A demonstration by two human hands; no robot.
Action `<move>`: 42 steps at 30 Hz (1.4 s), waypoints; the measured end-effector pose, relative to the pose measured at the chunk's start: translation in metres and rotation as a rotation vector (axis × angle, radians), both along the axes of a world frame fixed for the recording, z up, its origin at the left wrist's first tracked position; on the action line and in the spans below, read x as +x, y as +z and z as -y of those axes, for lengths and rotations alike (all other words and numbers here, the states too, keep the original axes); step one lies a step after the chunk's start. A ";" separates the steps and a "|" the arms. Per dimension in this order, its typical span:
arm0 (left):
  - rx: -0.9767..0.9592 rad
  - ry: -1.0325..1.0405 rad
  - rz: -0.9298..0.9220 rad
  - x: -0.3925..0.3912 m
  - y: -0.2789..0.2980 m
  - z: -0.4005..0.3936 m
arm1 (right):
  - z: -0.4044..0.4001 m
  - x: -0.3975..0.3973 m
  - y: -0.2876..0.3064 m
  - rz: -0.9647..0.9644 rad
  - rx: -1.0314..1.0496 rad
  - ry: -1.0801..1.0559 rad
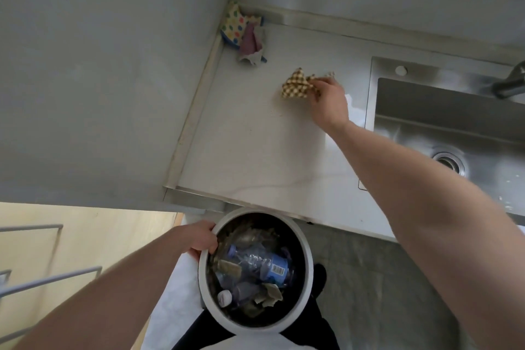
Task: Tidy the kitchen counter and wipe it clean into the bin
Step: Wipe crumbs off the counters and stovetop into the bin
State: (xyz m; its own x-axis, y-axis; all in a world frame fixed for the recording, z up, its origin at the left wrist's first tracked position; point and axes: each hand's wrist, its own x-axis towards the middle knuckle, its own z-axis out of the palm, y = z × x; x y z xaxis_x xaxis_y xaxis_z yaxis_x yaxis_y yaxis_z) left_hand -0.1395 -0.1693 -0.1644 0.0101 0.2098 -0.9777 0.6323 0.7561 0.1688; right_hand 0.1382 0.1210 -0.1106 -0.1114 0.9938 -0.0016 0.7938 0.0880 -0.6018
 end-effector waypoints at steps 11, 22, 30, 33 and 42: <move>-0.010 0.035 0.020 0.004 -0.002 0.005 | 0.040 -0.020 -0.036 0.320 -0.127 0.304; 0.029 -0.019 0.013 0.016 0.019 0.009 | 0.175 0.028 -0.017 0.259 -0.047 0.357; 0.049 -0.029 0.011 0.014 0.023 0.006 | 0.138 0.034 0.016 -0.003 -0.001 0.022; 0.049 -0.022 0.020 0.013 0.019 0.006 | 0.083 0.020 0.025 0.002 0.059 -0.025; 0.014 0.036 0.056 0.007 -0.002 0.012 | -0.011 -0.045 -0.002 0.245 -0.188 0.146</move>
State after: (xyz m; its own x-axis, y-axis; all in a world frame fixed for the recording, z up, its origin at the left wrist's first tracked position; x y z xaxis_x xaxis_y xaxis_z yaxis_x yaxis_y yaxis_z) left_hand -0.1325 -0.1808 -0.1666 0.0571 0.2249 -0.9727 0.5942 0.7753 0.2141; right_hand 0.0932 0.1323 -0.1128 -0.2257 0.9473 -0.2274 0.9042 0.1168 -0.4109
